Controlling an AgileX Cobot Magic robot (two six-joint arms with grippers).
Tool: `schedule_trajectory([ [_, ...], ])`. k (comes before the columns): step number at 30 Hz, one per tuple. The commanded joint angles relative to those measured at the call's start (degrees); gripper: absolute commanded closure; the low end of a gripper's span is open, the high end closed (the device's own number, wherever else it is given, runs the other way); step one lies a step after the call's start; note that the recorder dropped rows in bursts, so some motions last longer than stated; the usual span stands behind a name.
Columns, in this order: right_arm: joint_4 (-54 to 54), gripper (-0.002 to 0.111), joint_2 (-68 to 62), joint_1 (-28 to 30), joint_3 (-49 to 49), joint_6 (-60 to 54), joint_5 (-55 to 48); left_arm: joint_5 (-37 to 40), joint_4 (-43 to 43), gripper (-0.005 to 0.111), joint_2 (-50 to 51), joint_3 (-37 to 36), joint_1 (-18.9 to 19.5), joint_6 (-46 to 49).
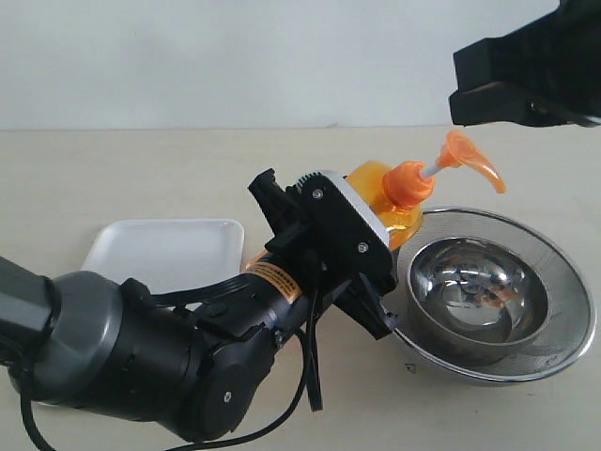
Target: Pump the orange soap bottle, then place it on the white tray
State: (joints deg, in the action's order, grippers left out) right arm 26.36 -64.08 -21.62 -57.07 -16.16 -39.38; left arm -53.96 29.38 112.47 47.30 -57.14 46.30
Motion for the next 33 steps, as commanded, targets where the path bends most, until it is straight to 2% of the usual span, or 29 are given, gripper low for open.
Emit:
schedule_trajectory([
  [1, -0.4, 0.109, 0.5, -0.1, 0.1, 0.2, -0.6, -3.0, -0.2, 0.102, -1.0, 0.7, -0.3, 1.1],
  [8, -0.6, 0.109, 0.2, -0.1, 4.6, 0.2, 3.9, -3.1, -0.2, 0.102, -1.0, 0.7, -0.3, 1.1],
  [17, 0.4, 0.109, -2.3, -0.2, 4.6, 0.0, 2.3, -3.1, -3.5, 0.102, -1.0, 0.7, -0.3, -1.6],
  [33, 1.6, 0.109, -6.5, -0.2, 4.6, -0.4, -0.2, -3.0, -3.8, 0.102, -1.0, 0.9, -0.3, -1.7],
])
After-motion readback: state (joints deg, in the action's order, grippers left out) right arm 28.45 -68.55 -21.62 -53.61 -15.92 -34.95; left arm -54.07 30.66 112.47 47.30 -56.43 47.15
